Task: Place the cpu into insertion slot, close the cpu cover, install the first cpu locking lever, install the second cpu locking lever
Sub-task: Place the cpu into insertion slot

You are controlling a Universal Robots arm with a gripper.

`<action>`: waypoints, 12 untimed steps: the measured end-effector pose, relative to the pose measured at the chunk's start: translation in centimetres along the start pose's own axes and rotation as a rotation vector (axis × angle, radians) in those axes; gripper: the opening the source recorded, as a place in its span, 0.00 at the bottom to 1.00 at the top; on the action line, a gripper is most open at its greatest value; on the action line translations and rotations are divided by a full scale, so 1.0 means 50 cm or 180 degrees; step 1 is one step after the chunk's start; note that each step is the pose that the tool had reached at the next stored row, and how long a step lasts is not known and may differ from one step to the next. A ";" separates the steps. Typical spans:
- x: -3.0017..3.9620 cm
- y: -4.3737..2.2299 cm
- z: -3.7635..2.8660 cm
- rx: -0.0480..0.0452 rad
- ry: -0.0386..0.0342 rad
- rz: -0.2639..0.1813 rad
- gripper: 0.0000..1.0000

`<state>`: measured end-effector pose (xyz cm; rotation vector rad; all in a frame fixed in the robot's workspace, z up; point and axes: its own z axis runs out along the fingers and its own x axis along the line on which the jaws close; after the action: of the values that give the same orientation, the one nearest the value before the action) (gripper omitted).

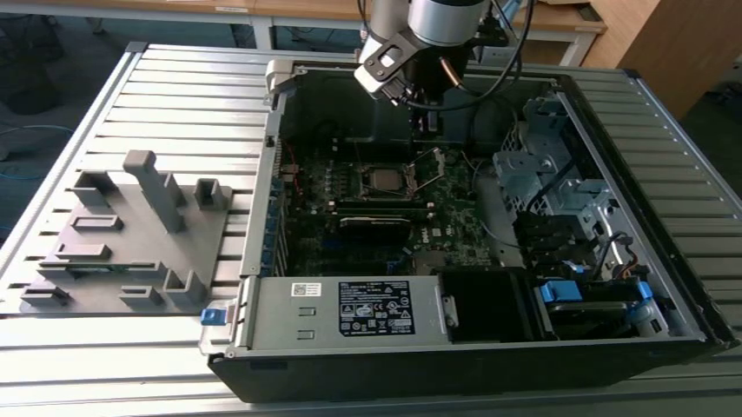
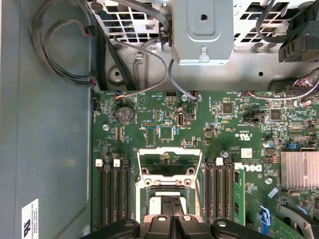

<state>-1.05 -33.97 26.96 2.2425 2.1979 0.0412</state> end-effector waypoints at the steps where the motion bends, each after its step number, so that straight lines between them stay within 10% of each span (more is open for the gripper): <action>1: 0.000 0.000 0.000 0.0000 0.0000 0.0000 0.10; 12: 0.000 0.023 0.001 0.0000 0.0000 0.0000 0.10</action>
<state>0.12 -33.97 26.95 2.2424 2.1978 0.0410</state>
